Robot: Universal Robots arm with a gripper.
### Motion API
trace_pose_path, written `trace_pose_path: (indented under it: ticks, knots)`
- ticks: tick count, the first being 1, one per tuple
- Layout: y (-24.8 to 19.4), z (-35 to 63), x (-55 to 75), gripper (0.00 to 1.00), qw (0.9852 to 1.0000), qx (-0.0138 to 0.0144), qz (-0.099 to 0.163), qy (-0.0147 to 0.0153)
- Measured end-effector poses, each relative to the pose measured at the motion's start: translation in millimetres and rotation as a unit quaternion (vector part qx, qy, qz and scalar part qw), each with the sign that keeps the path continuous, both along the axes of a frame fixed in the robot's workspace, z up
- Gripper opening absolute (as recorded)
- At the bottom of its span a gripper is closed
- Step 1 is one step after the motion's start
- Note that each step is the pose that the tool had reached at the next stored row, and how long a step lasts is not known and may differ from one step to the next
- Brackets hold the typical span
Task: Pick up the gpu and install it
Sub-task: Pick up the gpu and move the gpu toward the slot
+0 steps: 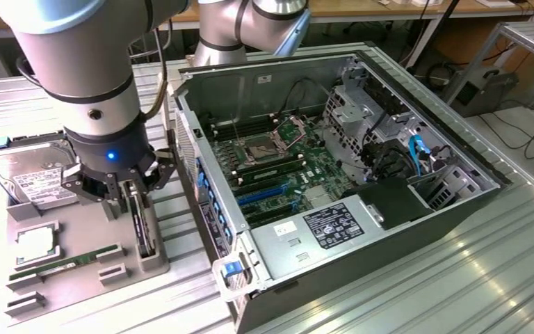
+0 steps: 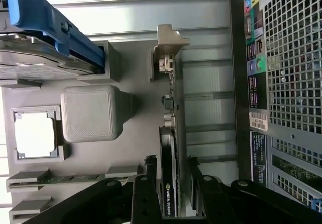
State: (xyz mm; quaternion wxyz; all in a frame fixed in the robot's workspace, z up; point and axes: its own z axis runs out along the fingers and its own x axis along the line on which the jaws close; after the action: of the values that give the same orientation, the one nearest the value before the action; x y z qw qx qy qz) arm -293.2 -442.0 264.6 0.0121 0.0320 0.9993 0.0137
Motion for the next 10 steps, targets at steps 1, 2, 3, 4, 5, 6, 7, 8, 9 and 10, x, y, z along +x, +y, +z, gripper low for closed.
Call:
trace_pose_path:
  ticks: [1,2,3,4,5,6,7,8,9,10]
  knots:
    - [0.0,-2.0,0.0,0.36,1.0,0.0,0.0,0.0]
    - [0.0,-4.3,0.0,0.36,1.0,0.0003,0.0,0.0]
    - [0.0,-6.4,0.0,0.36,1.0,0.0009,0.0,0.0]
    - [0.0,-7.3,0.0,0.36,1.0,0.0015,0.0,0.0]
    - [0.1,-8.2,0.0,0.36,1.0,0.0026,0.0,0.0]
    - [0.4,-9.4,0.0,0.36,1.0,0.0041,0.0,0.0]
    - [0.5,-10.2,0.0,0.36,1.0,0.0049,0.0,0.0]
    - [0.6,-11.8,-0.2,0.36,1.0,0.0059,0.0,0.0]
    - [1.1,-22.6,-2.4,0.36,1.0,0.0099,0.0,0.0]
    - [1.2,-22.6,-2.4,0.36,1.0,0.0099,0.0,0.0]
